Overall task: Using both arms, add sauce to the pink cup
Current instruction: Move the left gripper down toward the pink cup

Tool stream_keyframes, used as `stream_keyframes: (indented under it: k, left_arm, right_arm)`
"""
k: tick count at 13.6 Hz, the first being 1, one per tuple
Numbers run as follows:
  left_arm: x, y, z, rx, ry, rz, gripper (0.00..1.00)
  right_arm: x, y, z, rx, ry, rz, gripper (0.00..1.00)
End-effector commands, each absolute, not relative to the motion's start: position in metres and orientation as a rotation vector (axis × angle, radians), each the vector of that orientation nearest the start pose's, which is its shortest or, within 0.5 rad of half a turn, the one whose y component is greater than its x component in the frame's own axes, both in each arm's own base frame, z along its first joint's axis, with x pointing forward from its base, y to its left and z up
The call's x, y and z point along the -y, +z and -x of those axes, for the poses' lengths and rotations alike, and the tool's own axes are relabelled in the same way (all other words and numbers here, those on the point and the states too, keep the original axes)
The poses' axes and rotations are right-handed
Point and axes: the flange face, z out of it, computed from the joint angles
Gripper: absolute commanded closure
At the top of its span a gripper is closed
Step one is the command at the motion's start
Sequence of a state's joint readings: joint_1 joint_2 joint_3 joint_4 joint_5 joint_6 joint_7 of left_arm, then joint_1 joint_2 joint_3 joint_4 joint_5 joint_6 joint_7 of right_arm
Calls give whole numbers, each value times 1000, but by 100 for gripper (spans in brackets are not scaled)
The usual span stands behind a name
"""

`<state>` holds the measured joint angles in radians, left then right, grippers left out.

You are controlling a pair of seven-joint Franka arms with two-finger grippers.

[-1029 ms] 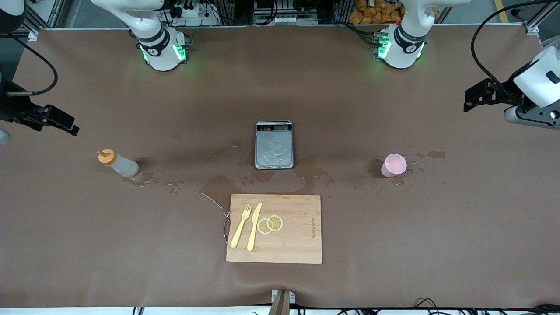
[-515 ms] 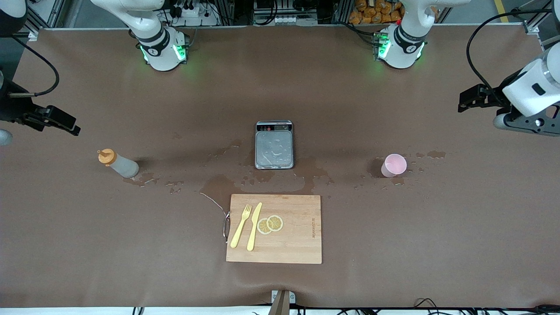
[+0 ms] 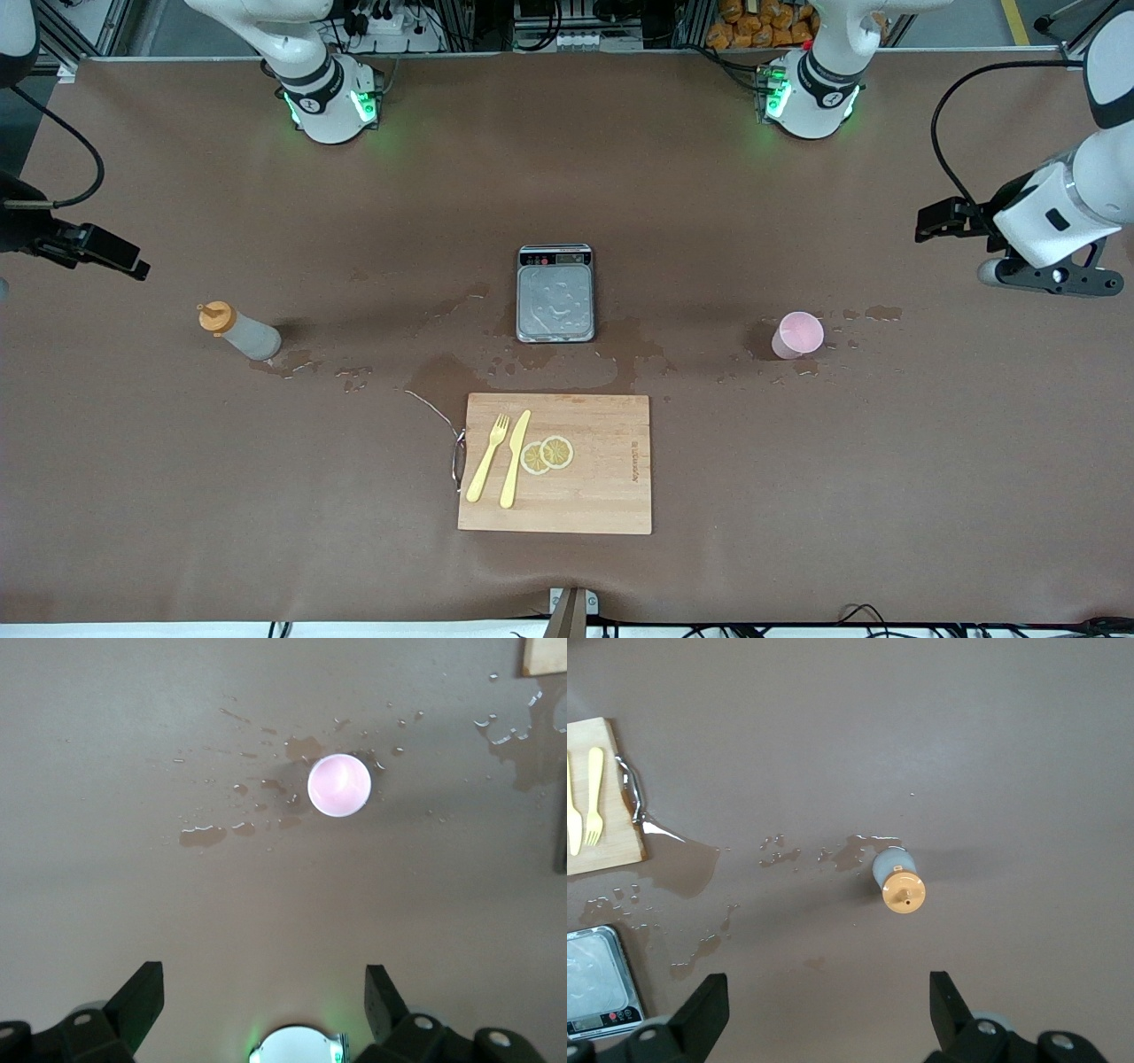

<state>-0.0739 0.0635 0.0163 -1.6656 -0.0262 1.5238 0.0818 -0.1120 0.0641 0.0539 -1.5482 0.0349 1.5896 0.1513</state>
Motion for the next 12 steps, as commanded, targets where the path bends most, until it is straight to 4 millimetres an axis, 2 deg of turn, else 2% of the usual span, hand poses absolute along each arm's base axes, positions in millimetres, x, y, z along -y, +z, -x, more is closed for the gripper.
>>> stream_keyframes:
  k: [1, 3, 5, 6, 12]
  left_arm:
    - [32, 523, -547, -212, 269, 3154, 0]
    - [35, 499, -543, -170, 272, 3153, 0]
    - [50, 471, -542, -103, 247, 3150, 0]
    - [57, 459, -541, -90, 228, 3150, 0]
    - [62, 396, -556, -79, 264, 3146, 0]
  right_arm:
    - [59, 593, -575, -399, 56, 3081, 0]
    - [75, 585, -572, -454, 119, 3071, 0]
    - [96, 575, -569, -514, 175, 3056, 0]
    - [113, 564, -570, -556, 212, 3044, 0]
    - [226, 505, -560, -839, 338, 2885, 0]
